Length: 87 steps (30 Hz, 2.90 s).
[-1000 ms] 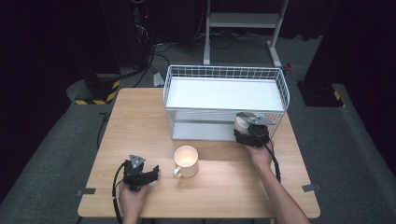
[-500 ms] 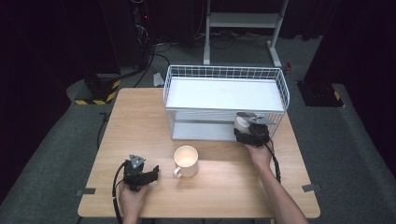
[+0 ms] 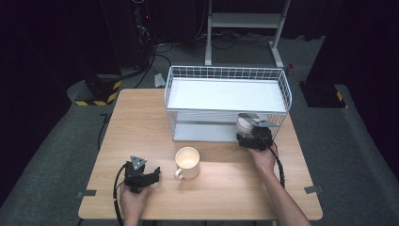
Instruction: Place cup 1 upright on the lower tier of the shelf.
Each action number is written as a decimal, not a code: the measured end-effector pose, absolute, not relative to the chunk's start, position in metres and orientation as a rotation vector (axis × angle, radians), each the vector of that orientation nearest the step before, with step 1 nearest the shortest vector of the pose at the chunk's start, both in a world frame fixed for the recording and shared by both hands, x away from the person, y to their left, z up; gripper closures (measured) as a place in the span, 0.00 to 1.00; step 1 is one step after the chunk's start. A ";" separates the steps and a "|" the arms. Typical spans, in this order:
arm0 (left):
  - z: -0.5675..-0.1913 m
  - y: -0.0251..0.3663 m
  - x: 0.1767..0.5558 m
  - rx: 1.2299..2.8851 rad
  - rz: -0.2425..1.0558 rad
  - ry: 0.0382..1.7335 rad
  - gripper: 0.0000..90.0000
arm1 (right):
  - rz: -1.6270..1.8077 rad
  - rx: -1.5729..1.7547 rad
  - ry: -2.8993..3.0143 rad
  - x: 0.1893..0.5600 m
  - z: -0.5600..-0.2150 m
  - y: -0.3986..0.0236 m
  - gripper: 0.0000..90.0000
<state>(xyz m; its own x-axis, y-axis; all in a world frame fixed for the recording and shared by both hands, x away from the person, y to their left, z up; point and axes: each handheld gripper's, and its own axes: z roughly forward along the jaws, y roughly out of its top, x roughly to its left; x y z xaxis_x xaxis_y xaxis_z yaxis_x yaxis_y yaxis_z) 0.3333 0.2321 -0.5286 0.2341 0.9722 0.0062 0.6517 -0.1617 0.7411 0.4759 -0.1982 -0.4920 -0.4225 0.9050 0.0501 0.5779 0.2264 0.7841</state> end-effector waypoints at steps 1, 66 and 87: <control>-0.529 0.232 0.333 1.893 0.666 1.487 0.24 | 1.051 1.353 2.091 0.475 -0.493 -0.199 0.17; -0.529 0.232 0.333 1.896 0.665 1.487 0.24 | 0.969 1.484 1.953 0.497 -0.507 -0.204 0.47; -0.529 0.232 0.333 1.897 0.665 1.487 0.23 | 1.014 1.436 2.012 0.478 -0.493 -0.213 0.39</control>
